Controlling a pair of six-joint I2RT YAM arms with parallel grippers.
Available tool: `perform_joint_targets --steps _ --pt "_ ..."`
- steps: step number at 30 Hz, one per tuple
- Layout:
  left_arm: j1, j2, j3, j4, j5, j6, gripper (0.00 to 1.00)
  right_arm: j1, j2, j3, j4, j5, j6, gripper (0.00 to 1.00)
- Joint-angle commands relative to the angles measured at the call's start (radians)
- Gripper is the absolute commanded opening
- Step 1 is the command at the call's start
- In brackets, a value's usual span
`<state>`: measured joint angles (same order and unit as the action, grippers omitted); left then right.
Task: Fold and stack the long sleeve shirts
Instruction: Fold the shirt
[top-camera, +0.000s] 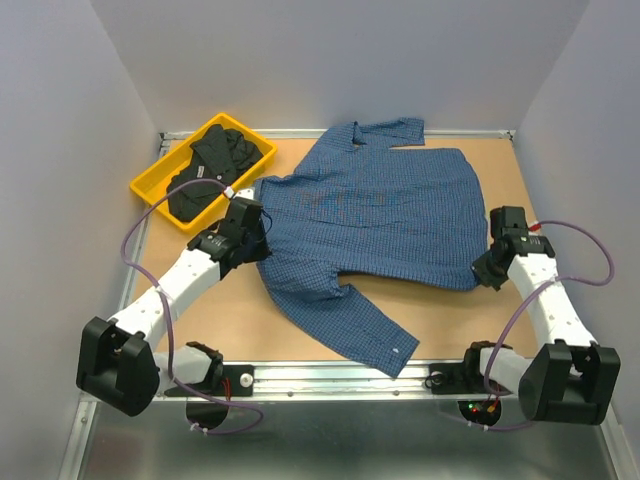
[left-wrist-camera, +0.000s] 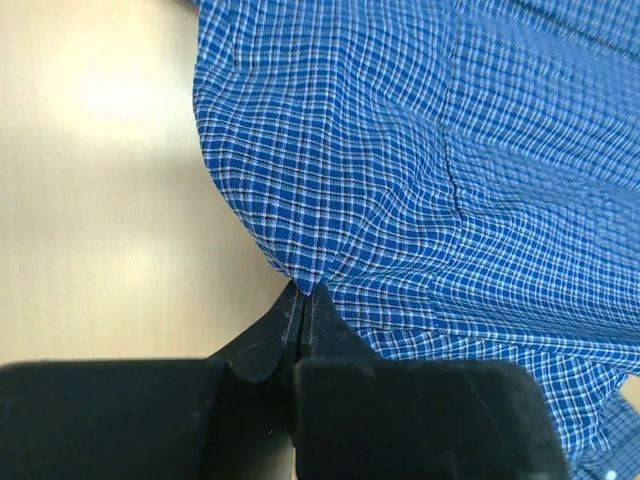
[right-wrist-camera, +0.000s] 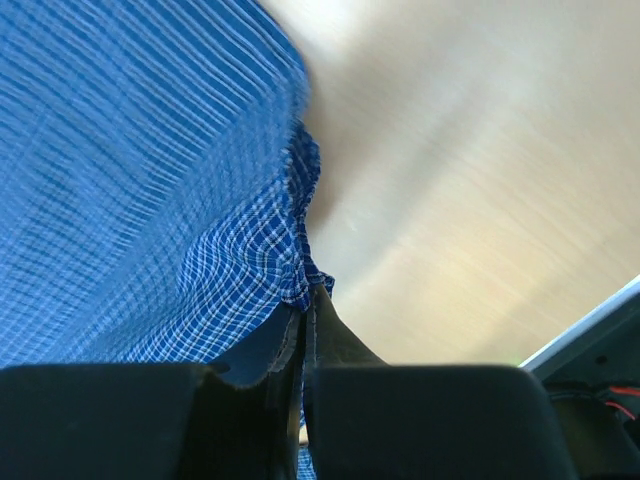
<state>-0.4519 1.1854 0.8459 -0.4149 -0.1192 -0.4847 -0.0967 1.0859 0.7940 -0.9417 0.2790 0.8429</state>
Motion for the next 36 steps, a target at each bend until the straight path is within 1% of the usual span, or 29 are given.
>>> perform_joint_targets --steps 1,7,11,21,26,30,32,34,36 --pt "0.035 -0.006 0.079 -0.044 -0.056 0.037 0.0 0.003 0.049 0.138 0.018 0.066 -0.111 0.01" --pt "0.041 0.086 0.137 -0.012 -0.027 0.057 0.0 0.003 0.117 0.237 0.106 0.115 -0.192 0.01" --pt "0.042 0.146 0.166 0.01 -0.004 0.06 0.0 0.003 0.181 0.296 0.164 0.098 -0.218 0.02" --pt "0.058 0.272 0.217 0.059 0.03 0.061 0.01 0.003 0.359 0.353 0.265 0.042 -0.231 0.04" --pt "0.067 0.33 0.229 0.088 0.049 0.063 0.05 0.003 0.443 0.378 0.299 0.034 -0.226 0.08" --pt "0.074 0.39 0.249 0.108 0.064 0.063 0.07 0.003 0.492 0.392 0.339 0.014 -0.209 0.11" --pt "0.078 0.408 0.255 0.117 0.073 0.064 0.11 0.003 0.511 0.402 0.353 0.012 -0.209 0.13" --pt "0.087 0.434 0.263 0.131 0.081 0.06 0.12 0.003 0.535 0.409 0.362 0.011 -0.205 0.14" --pt "0.094 0.456 0.275 0.136 0.098 0.06 0.15 0.003 0.552 0.413 0.376 0.011 -0.205 0.18"
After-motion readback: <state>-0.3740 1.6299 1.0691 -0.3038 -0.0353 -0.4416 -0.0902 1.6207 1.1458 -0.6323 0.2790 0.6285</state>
